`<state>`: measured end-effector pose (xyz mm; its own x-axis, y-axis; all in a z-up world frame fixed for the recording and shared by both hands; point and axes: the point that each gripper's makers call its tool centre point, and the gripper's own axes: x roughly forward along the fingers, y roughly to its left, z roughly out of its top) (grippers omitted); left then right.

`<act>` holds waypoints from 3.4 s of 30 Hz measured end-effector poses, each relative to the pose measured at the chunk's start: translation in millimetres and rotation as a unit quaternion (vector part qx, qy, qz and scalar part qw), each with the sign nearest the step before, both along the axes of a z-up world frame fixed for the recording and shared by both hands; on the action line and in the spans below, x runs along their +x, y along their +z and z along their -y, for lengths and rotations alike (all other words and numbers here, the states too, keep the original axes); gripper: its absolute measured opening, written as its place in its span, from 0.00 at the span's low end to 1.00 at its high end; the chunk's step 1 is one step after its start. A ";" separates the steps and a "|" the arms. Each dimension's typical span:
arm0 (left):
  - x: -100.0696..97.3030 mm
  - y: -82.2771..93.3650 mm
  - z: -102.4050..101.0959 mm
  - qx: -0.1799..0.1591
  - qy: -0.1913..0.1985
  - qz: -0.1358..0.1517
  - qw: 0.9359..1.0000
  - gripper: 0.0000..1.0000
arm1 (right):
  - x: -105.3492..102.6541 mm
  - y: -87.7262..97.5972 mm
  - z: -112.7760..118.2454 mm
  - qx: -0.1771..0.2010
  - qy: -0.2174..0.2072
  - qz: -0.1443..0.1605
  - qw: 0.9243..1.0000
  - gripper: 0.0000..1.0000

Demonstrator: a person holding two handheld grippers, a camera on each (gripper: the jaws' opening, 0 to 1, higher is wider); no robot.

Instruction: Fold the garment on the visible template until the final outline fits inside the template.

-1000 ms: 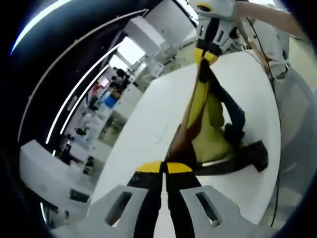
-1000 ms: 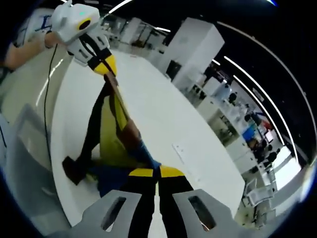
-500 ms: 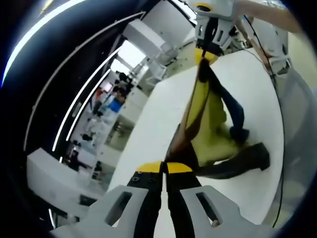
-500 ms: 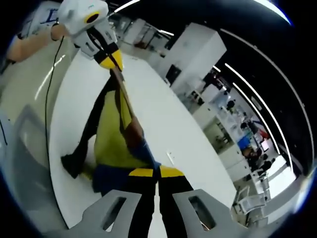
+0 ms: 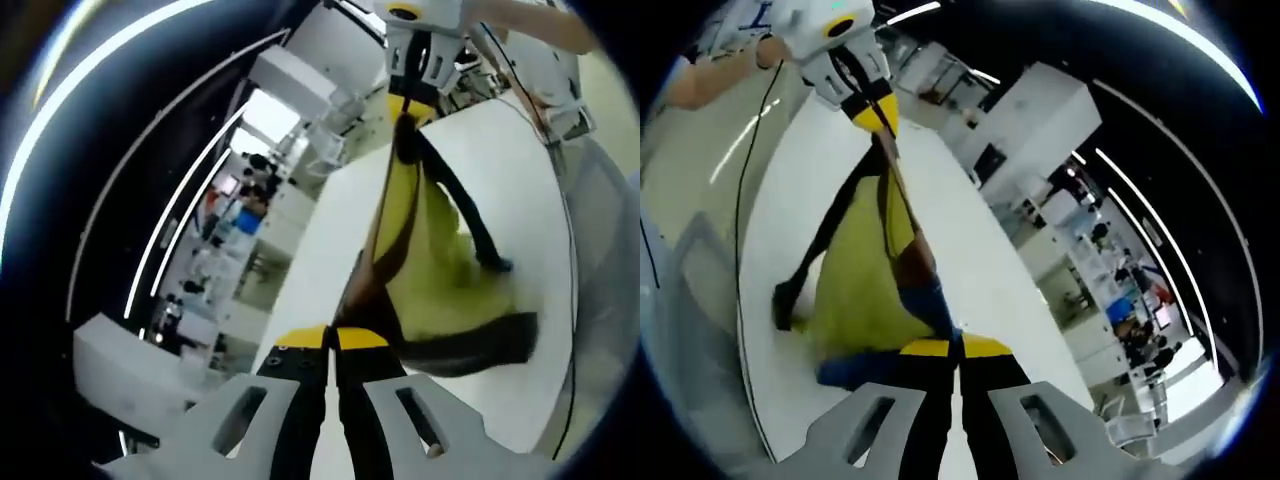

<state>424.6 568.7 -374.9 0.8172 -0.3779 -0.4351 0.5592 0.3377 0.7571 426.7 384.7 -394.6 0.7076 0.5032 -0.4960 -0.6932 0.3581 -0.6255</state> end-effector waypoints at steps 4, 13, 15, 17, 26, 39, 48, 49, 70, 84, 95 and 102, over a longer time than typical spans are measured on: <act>-4.5 13.4 1.6 0.001 -0.001 0.013 1.000 0.00 | -0.9 14.8 -0.1 -0.006 0.003 0.015 1.000 0.01; -11.9 29.5 -1.5 0.002 0.003 0.017 1.000 0.00 | -15.4 29.6 -3.4 -0.019 0.005 0.031 0.999 0.01; -14.8 34.9 -0.7 0.002 0.002 0.022 1.000 0.00 | -14.2 34.9 -1.4 -0.022 0.006 0.036 0.999 0.01; -17.2 40.0 -0.4 0.007 0.003 0.028 1.000 0.00 | -14.5 39.6 -0.8 -0.026 0.007 0.039 0.999 0.01; -23.6 59.7 -3.5 0.002 0.008 0.044 0.999 0.00 | -22.3 60.4 -2.4 -0.028 0.011 0.063 0.998 0.01; -44.7 74.9 -4.5 0.003 0.006 0.051 0.999 0.00 | -42.9 77.2 -3.8 -0.041 0.013 0.092 0.995 0.01; -60.3 83.3 -2.8 0.009 0.001 0.060 0.998 0.00 | -59.7 83.2 -7.0 -0.033 0.020 0.097 0.995 0.01; -62.7 84.6 -2.4 0.008 0.000 0.060 0.998 0.00 | -61.1 83.4 -6.8 -0.033 0.020 0.097 0.995 0.01; -104.9 94.7 -9.1 0.006 0.003 0.075 0.997 0.00 | -100.8 91.0 -12.9 -0.029 0.029 0.105 0.994 0.01; -135.6 96.1 -10.9 0.003 0.010 0.085 0.996 0.00 | -130.7 88.9 -17.1 -0.039 0.046 0.114 0.992 0.01; -159.5 89.6 -0.1 0.002 0.007 0.072 0.997 0.00 | -148.5 84.4 -10.4 -0.043 0.054 0.112 0.991 0.01; -184.0 85.5 17.0 -0.005 -0.012 0.061 0.998 0.00 | -160.6 77.9 -2.2 -0.049 0.057 0.109 0.991 0.01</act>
<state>240.7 551.7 -289.4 0.8548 -0.4017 -0.3286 0.4705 0.3323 0.8174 266.1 386.9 -316.7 0.7439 0.5436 -0.3887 -0.5711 0.2151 -0.7922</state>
